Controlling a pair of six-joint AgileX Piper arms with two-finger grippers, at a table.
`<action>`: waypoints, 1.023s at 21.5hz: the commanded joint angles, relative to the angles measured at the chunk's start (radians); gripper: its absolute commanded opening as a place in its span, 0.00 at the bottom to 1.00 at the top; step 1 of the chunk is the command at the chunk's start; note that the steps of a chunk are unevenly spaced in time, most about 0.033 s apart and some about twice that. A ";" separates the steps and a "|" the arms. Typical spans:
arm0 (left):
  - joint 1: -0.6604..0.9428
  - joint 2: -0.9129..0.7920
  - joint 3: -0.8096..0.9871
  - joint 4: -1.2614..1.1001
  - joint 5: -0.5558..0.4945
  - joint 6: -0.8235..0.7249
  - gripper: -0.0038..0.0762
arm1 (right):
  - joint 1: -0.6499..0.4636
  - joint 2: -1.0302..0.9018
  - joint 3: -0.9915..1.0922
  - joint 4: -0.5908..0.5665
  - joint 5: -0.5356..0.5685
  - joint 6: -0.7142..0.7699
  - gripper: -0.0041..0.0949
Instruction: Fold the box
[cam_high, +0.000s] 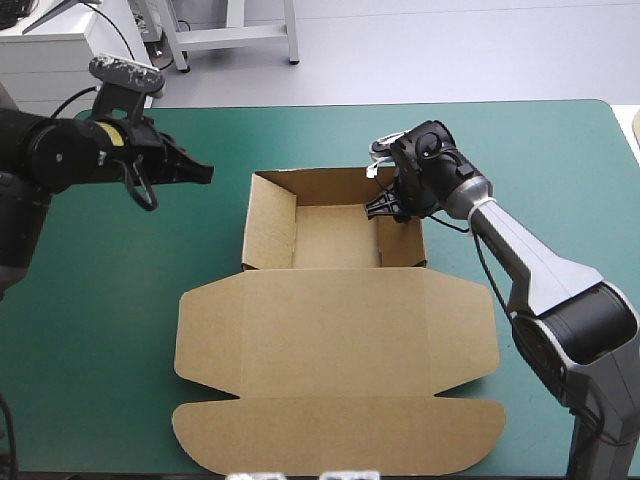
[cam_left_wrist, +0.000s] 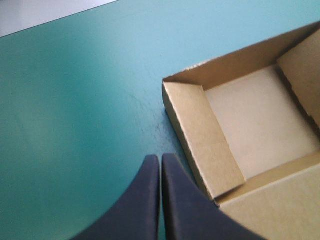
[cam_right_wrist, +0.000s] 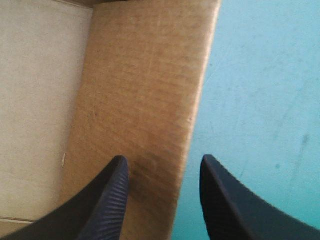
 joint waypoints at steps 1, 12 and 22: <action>-0.005 -0.124 0.113 -0.009 0.032 0.011 0.04 | -0.002 -0.023 -0.019 0.019 0.001 0.000 0.46; -0.005 -0.599 0.884 -0.009 -0.194 0.017 0.04 | -0.008 0.020 -0.020 0.016 -0.002 0.047 0.02; -0.005 -1.003 1.305 0.002 -0.212 0.014 0.04 | -0.481 -0.109 -0.019 0.074 0.005 -0.060 0.02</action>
